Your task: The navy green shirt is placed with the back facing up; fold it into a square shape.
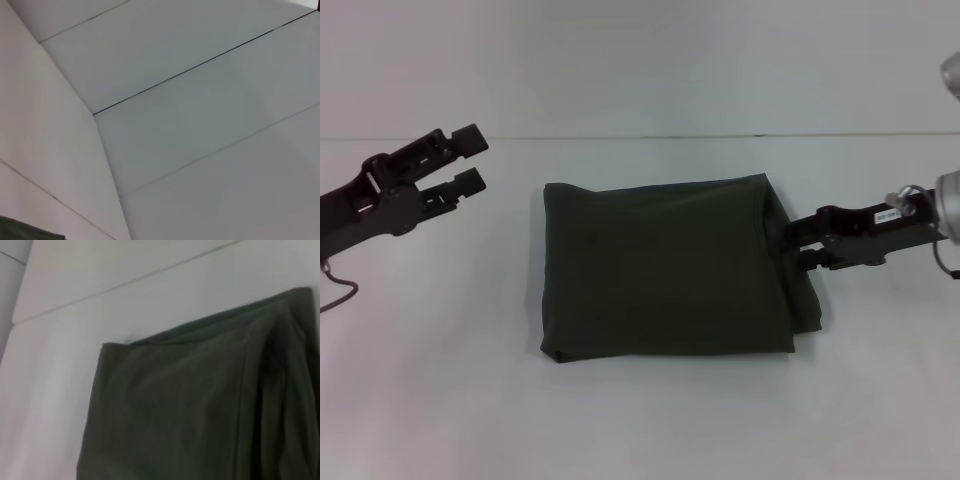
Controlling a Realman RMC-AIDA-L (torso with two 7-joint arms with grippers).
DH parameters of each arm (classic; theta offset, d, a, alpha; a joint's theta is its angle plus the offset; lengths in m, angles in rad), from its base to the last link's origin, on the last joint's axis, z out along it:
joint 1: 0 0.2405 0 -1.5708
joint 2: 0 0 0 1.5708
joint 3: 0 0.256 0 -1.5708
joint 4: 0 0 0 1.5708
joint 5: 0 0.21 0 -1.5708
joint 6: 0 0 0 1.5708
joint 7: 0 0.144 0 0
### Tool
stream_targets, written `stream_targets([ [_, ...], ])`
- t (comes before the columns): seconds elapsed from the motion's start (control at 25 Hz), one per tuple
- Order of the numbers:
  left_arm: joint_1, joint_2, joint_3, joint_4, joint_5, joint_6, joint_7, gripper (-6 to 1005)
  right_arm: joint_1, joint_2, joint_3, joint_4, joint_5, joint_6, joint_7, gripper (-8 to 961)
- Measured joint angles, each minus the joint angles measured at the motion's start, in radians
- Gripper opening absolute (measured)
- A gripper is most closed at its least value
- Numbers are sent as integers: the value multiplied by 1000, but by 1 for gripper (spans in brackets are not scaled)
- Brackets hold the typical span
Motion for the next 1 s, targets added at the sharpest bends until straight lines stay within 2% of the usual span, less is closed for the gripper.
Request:
stream_targets([
  [0.52, 2, 0, -29, -4, -1, 2, 1, 907, 24, 26, -100, 49, -9, 129, 19, 621],
  [1.0, -15, -3, -30, -7, -1, -16, 2, 906, 27, 51, -125, 65, -12, 198, 3, 623],
])
